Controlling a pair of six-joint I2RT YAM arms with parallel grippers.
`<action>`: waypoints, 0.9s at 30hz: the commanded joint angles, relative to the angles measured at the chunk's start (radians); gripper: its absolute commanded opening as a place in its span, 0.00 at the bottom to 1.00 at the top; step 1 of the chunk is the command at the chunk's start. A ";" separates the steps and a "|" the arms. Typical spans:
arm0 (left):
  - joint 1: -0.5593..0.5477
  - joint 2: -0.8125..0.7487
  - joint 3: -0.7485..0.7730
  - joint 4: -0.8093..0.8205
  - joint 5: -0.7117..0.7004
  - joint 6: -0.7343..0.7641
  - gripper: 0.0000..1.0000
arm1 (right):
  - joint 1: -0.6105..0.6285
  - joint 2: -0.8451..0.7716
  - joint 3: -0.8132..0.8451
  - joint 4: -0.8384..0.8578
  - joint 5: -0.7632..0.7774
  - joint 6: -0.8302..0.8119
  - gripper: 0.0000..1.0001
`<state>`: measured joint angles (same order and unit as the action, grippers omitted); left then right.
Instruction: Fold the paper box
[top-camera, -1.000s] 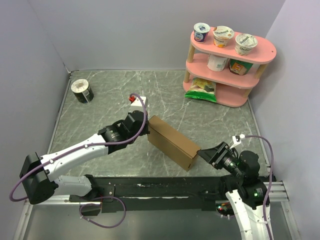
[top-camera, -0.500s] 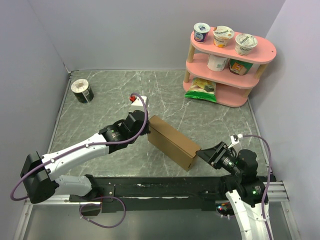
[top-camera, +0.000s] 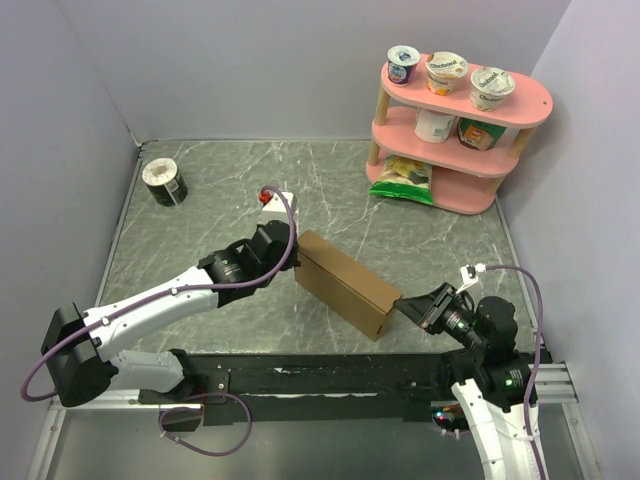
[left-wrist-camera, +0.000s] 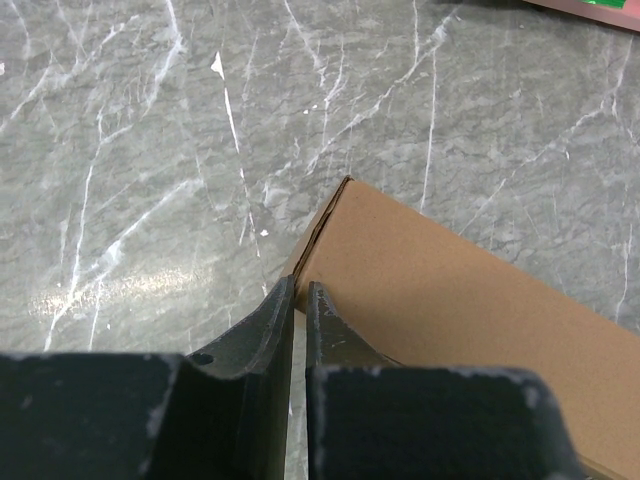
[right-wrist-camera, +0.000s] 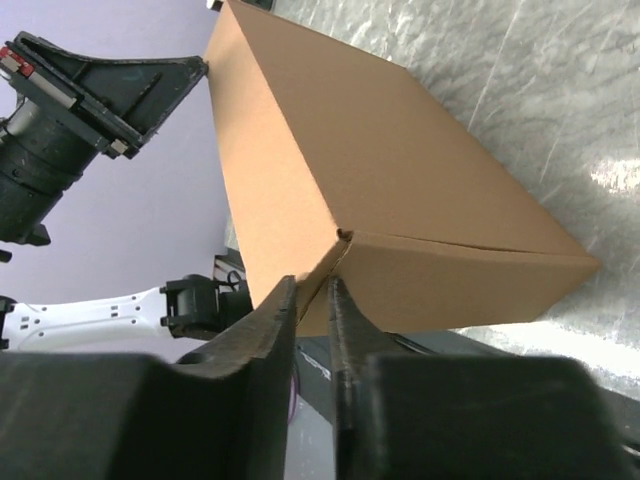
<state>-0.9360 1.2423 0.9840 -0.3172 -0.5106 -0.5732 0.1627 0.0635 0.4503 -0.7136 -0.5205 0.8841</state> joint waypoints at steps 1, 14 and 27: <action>-0.017 0.049 -0.019 -0.152 0.067 -0.013 0.01 | -0.002 0.059 -0.058 -0.161 0.066 -0.132 0.17; -0.024 0.049 -0.011 -0.151 0.076 -0.004 0.01 | -0.002 0.186 -0.009 -0.211 0.143 -0.235 0.15; -0.029 0.022 -0.015 -0.141 0.104 0.047 0.01 | 0.086 0.358 0.016 -0.285 0.266 -0.258 0.14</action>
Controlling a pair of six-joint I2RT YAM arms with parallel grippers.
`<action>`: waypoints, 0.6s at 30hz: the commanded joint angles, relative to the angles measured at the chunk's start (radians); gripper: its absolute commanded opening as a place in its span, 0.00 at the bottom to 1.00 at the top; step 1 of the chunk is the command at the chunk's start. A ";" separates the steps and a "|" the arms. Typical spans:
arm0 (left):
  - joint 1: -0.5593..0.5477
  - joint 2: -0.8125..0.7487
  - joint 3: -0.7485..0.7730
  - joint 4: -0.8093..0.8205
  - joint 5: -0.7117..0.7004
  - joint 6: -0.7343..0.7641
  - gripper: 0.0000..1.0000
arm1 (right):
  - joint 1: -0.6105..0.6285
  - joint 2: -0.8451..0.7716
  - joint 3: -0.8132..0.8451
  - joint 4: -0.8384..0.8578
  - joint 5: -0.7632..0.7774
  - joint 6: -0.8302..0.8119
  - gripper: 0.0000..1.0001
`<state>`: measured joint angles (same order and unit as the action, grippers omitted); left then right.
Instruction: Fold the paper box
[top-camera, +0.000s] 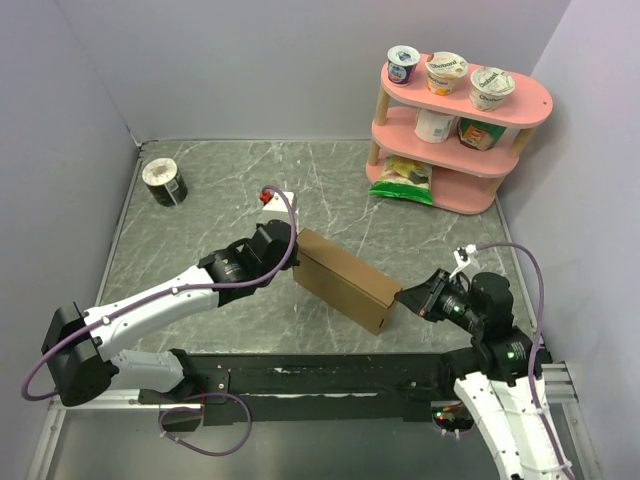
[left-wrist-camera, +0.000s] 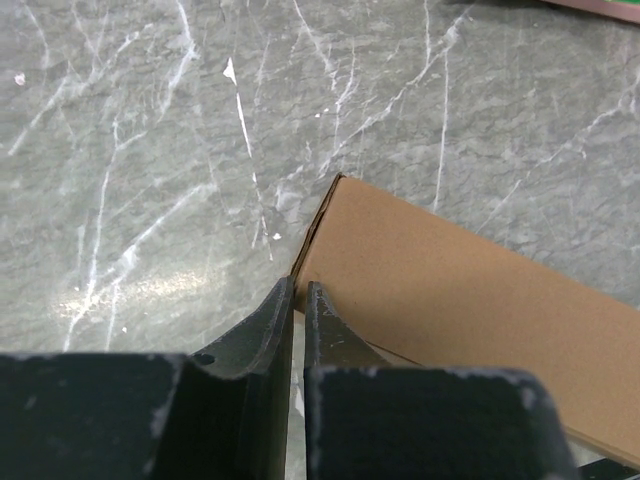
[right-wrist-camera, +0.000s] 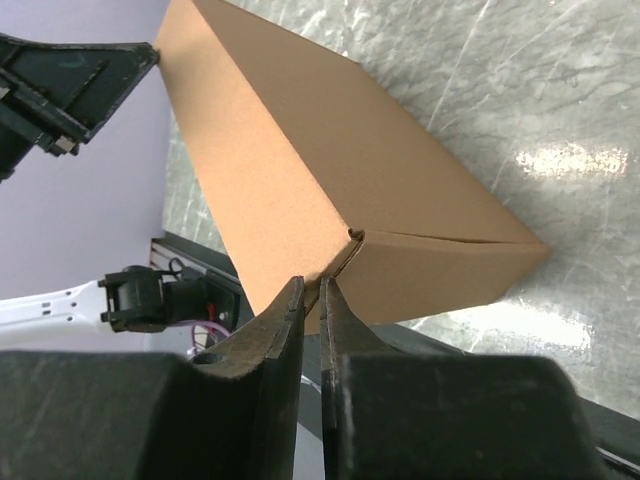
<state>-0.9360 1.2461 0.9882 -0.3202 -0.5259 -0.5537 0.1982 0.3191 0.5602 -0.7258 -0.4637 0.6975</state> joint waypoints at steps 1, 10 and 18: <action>-0.027 0.016 -0.016 -0.137 0.119 0.035 0.01 | 0.099 0.122 -0.095 -0.276 0.223 -0.040 0.15; -0.023 0.012 -0.016 -0.111 0.147 0.090 0.01 | 0.374 0.242 -0.095 -0.322 0.392 0.145 0.16; 0.032 -0.019 -0.028 -0.094 0.196 0.121 0.01 | 0.523 0.346 -0.056 -0.350 0.462 0.212 0.17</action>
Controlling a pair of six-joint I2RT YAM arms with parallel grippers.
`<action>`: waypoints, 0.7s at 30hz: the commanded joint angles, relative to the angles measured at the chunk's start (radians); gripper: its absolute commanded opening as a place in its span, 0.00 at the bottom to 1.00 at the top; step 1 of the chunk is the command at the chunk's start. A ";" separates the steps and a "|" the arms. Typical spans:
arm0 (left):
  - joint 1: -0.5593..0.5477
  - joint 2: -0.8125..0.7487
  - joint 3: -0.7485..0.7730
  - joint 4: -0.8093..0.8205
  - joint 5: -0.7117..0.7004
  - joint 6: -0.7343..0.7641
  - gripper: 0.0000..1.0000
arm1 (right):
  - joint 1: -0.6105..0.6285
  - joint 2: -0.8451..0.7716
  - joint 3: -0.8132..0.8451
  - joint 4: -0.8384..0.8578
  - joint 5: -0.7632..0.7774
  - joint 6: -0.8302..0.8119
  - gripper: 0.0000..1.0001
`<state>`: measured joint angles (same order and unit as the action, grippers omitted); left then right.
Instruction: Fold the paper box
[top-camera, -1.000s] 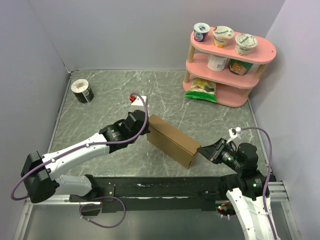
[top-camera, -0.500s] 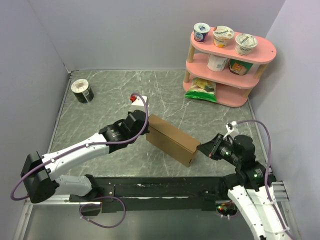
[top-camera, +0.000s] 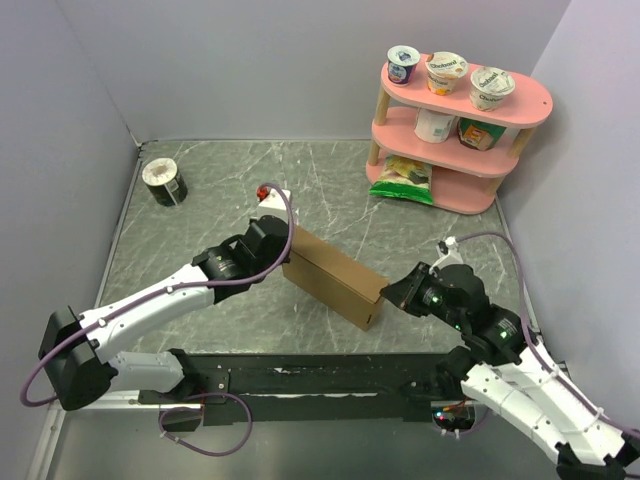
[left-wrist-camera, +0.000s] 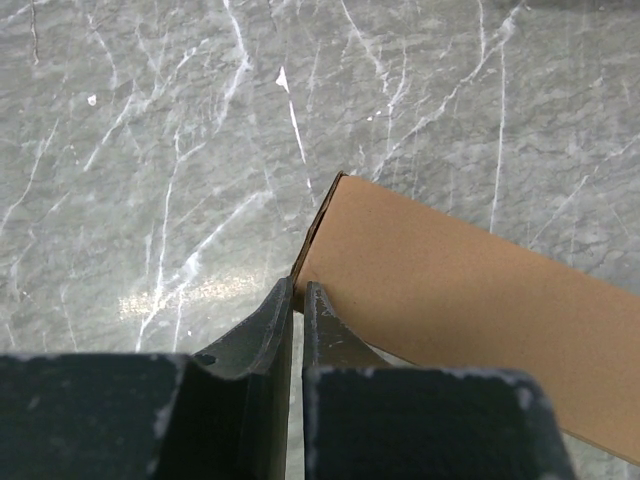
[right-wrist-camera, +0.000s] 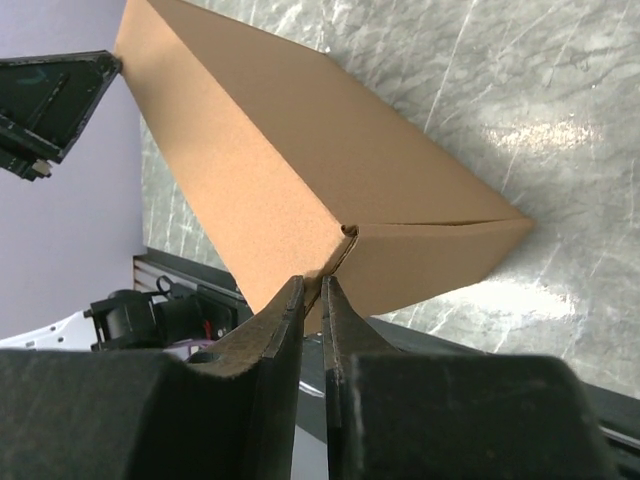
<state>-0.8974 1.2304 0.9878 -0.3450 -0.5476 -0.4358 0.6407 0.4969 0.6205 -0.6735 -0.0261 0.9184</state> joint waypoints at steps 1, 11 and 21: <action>0.006 -0.015 -0.032 -0.066 0.227 0.005 0.01 | 0.089 0.187 -0.093 -0.411 0.060 -0.009 0.17; 0.060 -0.068 -0.081 -0.029 0.282 0.023 0.01 | 0.246 0.324 -0.068 -0.426 0.107 0.077 0.17; 0.089 -0.091 -0.092 -0.009 0.307 0.028 0.01 | 0.356 0.428 -0.048 -0.445 0.141 0.140 0.17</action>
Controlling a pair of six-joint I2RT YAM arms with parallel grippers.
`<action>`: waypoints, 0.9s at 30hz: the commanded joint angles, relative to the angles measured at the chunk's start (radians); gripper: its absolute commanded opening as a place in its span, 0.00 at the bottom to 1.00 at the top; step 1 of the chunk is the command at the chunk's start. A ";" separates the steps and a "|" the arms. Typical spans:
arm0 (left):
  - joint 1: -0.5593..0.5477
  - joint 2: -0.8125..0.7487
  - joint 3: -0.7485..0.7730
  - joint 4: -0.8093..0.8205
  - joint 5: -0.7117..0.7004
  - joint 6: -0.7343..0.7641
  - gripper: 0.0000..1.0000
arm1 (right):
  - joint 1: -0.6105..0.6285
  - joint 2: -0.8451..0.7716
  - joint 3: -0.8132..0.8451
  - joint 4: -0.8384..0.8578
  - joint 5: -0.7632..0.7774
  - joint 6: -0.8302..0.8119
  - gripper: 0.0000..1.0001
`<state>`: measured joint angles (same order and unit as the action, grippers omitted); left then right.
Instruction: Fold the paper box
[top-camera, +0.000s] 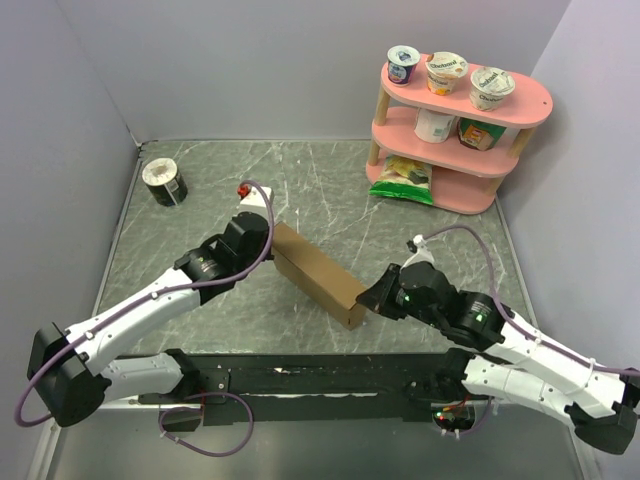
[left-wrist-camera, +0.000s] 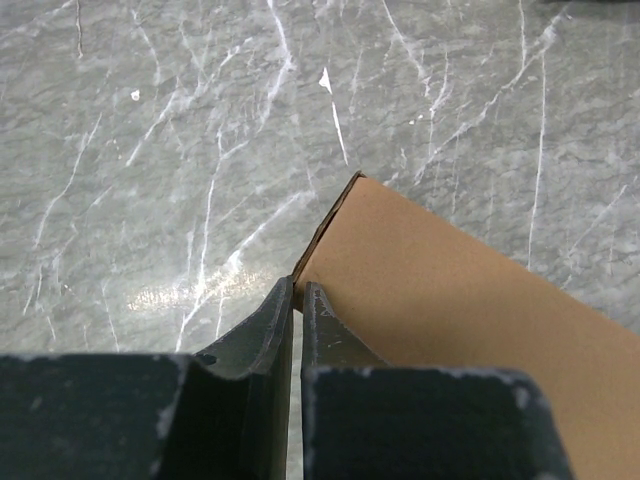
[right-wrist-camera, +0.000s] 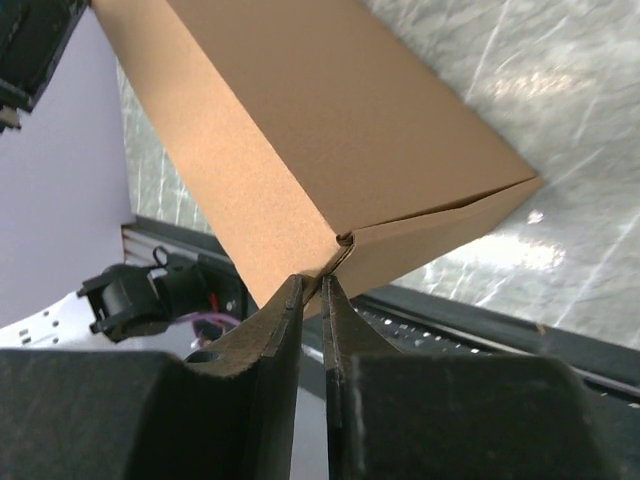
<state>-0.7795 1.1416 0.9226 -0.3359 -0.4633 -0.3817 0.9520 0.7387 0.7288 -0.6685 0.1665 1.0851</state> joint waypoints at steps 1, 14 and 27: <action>-0.024 -0.009 -0.039 -0.014 0.219 -0.031 0.01 | 0.054 0.189 -0.143 -0.463 -0.038 -0.022 0.17; -0.014 -0.196 -0.295 0.029 0.180 -0.269 0.01 | 0.177 0.220 -0.080 -0.340 0.062 0.065 0.24; -0.007 -0.177 -0.390 0.132 0.195 -0.341 0.22 | 0.188 0.238 -0.175 -0.017 0.208 0.045 0.67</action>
<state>-0.7914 0.9504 0.5209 -0.2829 -0.2981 -0.7025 1.1362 1.0027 0.5465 -0.7528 0.2539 1.1339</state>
